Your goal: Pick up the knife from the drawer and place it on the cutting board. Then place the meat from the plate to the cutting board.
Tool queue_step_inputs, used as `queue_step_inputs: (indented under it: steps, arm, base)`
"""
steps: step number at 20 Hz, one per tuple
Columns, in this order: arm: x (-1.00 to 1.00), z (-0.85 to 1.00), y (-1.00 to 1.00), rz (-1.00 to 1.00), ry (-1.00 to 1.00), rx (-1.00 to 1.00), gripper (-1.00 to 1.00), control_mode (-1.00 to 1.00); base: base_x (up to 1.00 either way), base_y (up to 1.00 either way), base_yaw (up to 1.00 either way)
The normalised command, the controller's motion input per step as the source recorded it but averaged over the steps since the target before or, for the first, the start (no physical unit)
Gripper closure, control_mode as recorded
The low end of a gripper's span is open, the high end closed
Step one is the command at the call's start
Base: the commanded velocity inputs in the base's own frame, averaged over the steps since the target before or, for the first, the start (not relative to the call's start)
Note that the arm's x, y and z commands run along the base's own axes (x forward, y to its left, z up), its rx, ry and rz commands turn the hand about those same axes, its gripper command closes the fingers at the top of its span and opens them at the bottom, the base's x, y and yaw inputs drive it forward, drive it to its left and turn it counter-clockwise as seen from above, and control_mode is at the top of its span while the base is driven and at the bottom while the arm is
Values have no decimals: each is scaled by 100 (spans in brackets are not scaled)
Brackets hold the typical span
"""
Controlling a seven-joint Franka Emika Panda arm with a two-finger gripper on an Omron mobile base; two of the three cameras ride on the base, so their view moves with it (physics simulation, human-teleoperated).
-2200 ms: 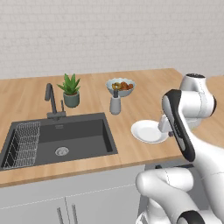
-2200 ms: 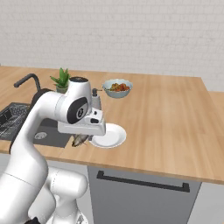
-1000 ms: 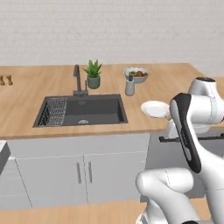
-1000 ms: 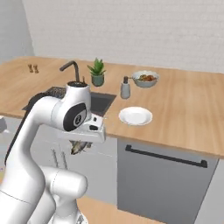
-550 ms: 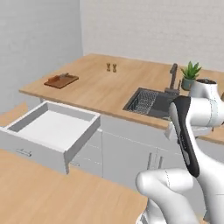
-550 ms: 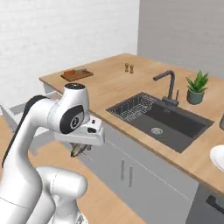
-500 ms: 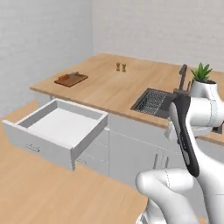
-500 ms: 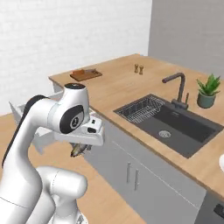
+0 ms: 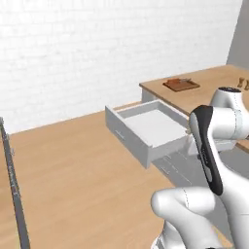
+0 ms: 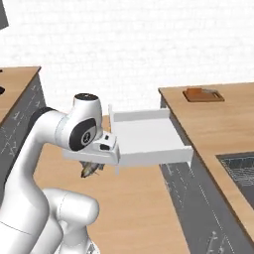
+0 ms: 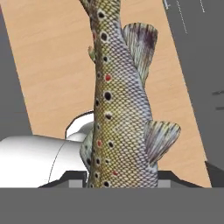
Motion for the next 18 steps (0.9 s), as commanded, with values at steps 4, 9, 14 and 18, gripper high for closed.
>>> queue_step_inputs:
  steps: [4,9,14,18]
  arm:
    - [0,0,0,0,0,0,100,100]
    - [0,0,0,0,0,0,100,100]
    - [0,0,0,0,0,0,100,100]
    - [0,0,0,0,0,0,100,100]
  base:
    - [61,50,67]
    - [100,13,12]
    - [100,41,2]
    - [100,22,0]
